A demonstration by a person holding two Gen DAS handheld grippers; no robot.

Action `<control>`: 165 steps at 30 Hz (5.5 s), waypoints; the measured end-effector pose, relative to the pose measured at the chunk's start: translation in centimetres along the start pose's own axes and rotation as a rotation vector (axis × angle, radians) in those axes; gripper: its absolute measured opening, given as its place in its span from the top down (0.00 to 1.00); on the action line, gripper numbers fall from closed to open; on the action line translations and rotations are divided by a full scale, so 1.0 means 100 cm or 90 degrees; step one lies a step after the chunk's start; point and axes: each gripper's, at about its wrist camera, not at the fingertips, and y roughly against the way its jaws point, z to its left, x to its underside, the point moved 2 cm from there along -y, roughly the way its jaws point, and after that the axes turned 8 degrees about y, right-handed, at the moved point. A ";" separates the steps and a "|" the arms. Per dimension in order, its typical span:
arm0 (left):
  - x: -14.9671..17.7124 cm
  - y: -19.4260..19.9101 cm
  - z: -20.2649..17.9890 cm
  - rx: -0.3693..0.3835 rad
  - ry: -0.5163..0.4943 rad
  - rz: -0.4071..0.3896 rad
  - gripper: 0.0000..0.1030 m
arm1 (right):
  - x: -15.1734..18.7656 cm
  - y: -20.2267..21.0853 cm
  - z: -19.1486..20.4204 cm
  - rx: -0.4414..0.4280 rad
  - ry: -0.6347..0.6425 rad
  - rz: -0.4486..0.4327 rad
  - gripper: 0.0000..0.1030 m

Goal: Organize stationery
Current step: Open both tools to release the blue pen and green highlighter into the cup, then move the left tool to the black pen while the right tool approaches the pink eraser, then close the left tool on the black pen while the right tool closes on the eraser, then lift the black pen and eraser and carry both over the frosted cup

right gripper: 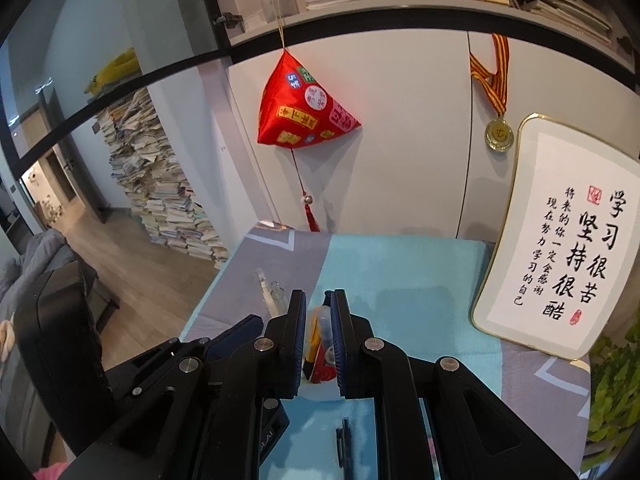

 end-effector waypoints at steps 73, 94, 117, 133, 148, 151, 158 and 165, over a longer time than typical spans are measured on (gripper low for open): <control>0.096 -0.074 -0.040 -0.112 -0.026 0.206 0.76 | 0.163 -0.037 -0.088 0.082 0.070 0.244 0.76; 0.087 0.030 -0.059 -0.021 -0.092 0.064 0.86 | 0.155 0.031 -0.085 0.074 0.038 0.165 0.80; 0.077 0.086 -0.069 0.001 -0.121 -0.030 0.87 | 0.141 0.089 -0.062 0.058 0.029 0.090 0.80; 0.059 0.108 -0.052 -0.012 -0.109 -0.067 0.87 | 0.121 0.107 -0.035 0.036 0.044 0.040 0.80; 0.024 0.113 -0.032 -0.018 -0.096 -0.087 0.87 | 0.081 0.104 -0.009 0.012 0.030 -0.007 0.80; 0.011 0.111 -0.029 -0.014 -0.087 -0.086 0.87 | 0.075 0.098 -0.005 0.008 0.028 -0.007 0.80; -0.015 0.102 -0.025 -0.017 -0.081 -0.094 0.87 | 0.064 0.087 -0.002 0.004 0.025 -0.009 0.80; -0.032 0.090 -0.027 -0.015 -0.085 -0.101 0.87 | 0.053 0.074 0.000 -0.001 0.022 -0.011 0.80</control>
